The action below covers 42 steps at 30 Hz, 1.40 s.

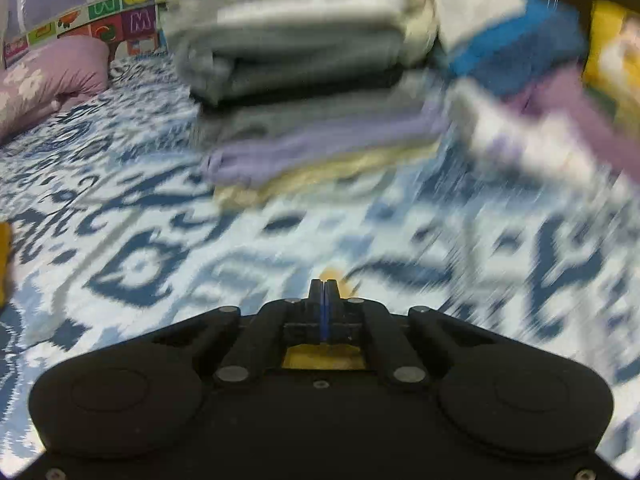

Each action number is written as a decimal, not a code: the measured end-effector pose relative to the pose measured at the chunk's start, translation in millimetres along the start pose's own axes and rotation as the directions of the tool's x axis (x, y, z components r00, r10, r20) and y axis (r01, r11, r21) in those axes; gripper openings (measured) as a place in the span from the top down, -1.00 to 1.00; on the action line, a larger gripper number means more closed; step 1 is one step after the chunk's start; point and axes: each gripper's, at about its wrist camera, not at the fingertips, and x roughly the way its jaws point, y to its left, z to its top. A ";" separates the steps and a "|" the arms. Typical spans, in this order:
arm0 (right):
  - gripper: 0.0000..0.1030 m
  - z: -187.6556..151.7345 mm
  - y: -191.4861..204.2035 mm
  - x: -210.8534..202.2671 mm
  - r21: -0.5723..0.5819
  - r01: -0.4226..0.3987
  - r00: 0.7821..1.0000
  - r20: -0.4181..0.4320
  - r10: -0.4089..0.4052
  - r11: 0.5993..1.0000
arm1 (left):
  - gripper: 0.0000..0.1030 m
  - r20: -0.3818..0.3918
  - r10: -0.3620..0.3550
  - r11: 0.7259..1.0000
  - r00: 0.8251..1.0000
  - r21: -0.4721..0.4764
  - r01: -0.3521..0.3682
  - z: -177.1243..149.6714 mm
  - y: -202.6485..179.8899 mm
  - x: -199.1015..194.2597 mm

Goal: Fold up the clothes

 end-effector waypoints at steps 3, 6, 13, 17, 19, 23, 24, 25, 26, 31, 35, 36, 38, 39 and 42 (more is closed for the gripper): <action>0.03 0.2 0.1 -0.4 0.005 -0.005 1.000 -0.001 0.005 1.000 | 1.00 0.000 0.007 0.998 1.000 -0.054 -0.007 -1.1 6.2 -2.0; 0.03 0.6 -0.6 -0.6 0.007 -0.007 1.000 0.000 0.007 1.000 | 0.94 0.051 0.044 0.994 0.998 -0.107 -0.038 -0.5 16.3 -27.2; 0.03 3.5 -6.6 -1.6 0.044 -0.023 1.000 0.003 0.023 0.999 | 0.58 0.056 0.235 0.909 0.970 -0.365 -0.199 -53.2 71.0 -116.1; 0.03 5.6 -11.3 -4.5 0.092 -0.025 1.000 0.014 0.024 0.995 | 0.50 0.015 0.300 0.830 0.954 -0.498 -0.253 -104.7 82.0 -164.7; 0.03 5.8 -10.9 -4.1 0.099 -0.019 1.000 0.013 0.017 0.995 | 0.41 -0.002 0.322 0.792 0.947 -0.547 -0.271 -126.4 81.4 -184.8; 0.02 4.7 -9.3 -2.1 0.104 -0.005 1.000 0.010 0.004 0.995 | 0.19 -0.004 0.341 0.709 0.940 -0.656 -0.260 -161.5 81.6 -212.6; 0.02 4.2 -8.9 -2.0 0.106 -0.003 1.000 0.011 0.002 0.994 | 0.19 -0.014 0.346 0.692 0.938 -0.671 -0.265 -166.5 81.5 -213.6; 0.02 3.8 -8.9 -1.9 0.109 -0.001 1.000 0.011 0.000 0.994 | 0.19 -0.022 0.353 0.682 0.935 -0.678 -0.274 -170.3 80.9 -213.4; 0.02 3.4 -8.9 -1.9 0.113 0.000 1.000 0.012 -0.002 0.994 | 0.19 -0.029 0.356 0.675 0.934 -0.683 -0.279 -173.4 81.2 -212.3; 0.02 1.5 -7.6 -3.8 0.115 0.016 1.000 0.015 -0.017 0.993 | 0.19 -0.046 0.334 0.620 0.941 -0.741 -0.256 -184.9 92.0 -201.8; 0.02 -1.0 -6.8 -5.0 0.112 0.023 1.000 0.019 -0.025 0.993 | 0.84 -0.081 0.359 0.629 0.930 -0.715 -0.306 -184.3 86.3 -194.6; 0.02 -1.4 -7.1 -5.3 0.112 0.023 0.999 0.020 -0.025 0.993 | 0.84 -0.081 0.368 0.637 0.926 -0.703 -0.315 -183.1 83.6 -195.7; 0.02 -1.8 -7.9 -5.8 0.115 0.022 0.999 0.021 -0.024 0.993 | 0.88 -0.058 0.385 0.640 0.921 -0.702 -0.312 -181.7 78.6 -202.3; 0.02 -1.6 -8.2 -6.0 0.117 0.021 0.999 0.022 -0.023 0.993 | 0.88 -0.049 0.388 0.645 0.920 -0.699 -0.309 -180.7 76.5 -205.2; 0.02 -0.3 -9.2 -6.1 0.123 0.017 1.000 0.022 -0.020 0.992 | 0.91 -0.029 0.401 0.659 0.915 -0.685 -0.310 -176.7 71.6 -213.4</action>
